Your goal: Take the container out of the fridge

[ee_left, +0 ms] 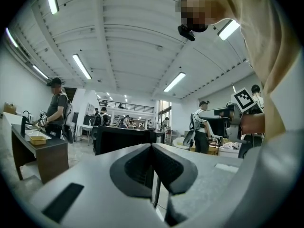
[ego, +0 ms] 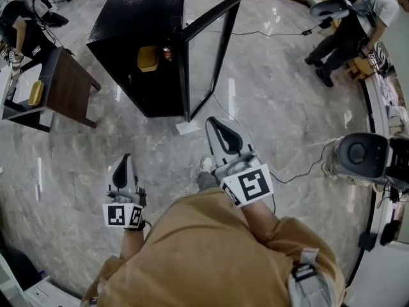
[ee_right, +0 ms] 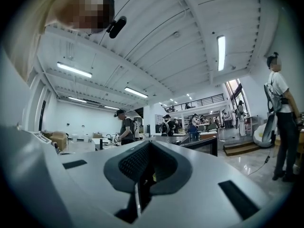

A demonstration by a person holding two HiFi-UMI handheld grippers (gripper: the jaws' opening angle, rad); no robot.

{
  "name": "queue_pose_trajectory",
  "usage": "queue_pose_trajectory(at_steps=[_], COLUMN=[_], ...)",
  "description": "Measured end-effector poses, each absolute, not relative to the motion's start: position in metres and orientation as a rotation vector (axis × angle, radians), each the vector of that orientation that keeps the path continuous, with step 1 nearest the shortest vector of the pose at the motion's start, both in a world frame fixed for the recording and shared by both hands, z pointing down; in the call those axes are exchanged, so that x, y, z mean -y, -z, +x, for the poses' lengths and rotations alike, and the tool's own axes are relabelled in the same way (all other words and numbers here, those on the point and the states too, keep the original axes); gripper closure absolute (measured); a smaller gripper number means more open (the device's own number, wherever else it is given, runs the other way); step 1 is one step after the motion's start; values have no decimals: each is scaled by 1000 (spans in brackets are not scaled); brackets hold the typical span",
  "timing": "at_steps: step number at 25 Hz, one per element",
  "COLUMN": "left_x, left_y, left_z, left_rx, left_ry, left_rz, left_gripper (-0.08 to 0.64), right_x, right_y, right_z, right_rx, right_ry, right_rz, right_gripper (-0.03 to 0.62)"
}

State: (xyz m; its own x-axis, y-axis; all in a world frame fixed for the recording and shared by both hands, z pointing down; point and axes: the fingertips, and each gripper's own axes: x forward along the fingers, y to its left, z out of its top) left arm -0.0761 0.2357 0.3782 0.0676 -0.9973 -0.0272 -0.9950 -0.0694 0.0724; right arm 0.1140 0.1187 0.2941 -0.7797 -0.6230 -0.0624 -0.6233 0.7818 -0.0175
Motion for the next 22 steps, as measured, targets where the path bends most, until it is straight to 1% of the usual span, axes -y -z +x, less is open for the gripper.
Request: queue_pose_trajectory(at_steps=[10, 22], left_x=[-163, -84], left_y=[-363, -357], left_z=[-93, -65], left_rx=[2227, 2326], left_ry=[97, 56], left_rz=[2195, 2111], left_gripper=[558, 558], right_x=[-35, 57], right_y=[-293, -297], right_z=[111, 116], right_rx=[-2937, -2966], right_ry=[10, 45], right_rz=[-945, -769], right_gripper=[589, 589])
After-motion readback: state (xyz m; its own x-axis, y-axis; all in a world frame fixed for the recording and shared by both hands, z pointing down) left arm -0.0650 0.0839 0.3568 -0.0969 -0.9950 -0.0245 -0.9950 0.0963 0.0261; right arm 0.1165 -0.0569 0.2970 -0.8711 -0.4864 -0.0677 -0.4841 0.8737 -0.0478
